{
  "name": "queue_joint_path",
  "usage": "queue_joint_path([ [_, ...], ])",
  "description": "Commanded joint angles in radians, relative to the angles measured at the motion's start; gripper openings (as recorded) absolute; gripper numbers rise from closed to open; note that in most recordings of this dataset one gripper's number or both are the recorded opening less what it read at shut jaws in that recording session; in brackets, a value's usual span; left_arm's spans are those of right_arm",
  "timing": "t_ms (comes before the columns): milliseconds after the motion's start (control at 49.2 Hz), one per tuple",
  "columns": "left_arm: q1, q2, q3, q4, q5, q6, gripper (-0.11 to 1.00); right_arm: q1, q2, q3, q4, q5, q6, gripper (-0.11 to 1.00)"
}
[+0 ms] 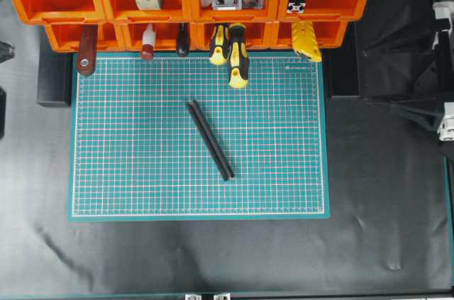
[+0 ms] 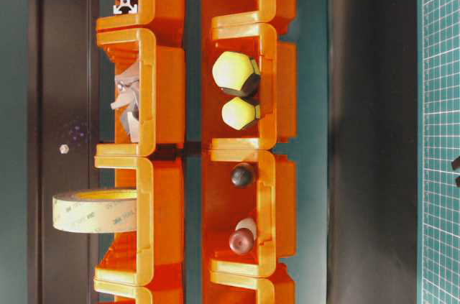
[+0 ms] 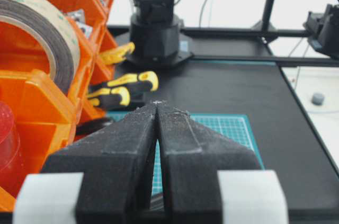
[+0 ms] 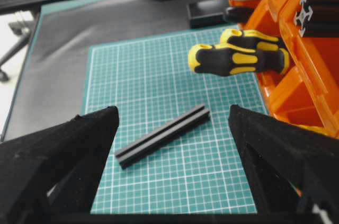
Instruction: Pick frame from container rack with right arm.
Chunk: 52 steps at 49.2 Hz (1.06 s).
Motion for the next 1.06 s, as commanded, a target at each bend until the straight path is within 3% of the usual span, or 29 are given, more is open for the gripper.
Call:
queue_joint_path([
  [0, 0.000, 0.009, -0.029, 0.005, -0.005, -0.011, 0.00, -0.003, 0.005, -0.011, -0.006, -0.002, -0.002, 0.81],
  [1036, 0.000, 0.011, -0.020, 0.005, -0.006, -0.023, 0.00, -0.021, -0.020, 0.044, -0.006, 0.021, 0.000, 0.81],
])
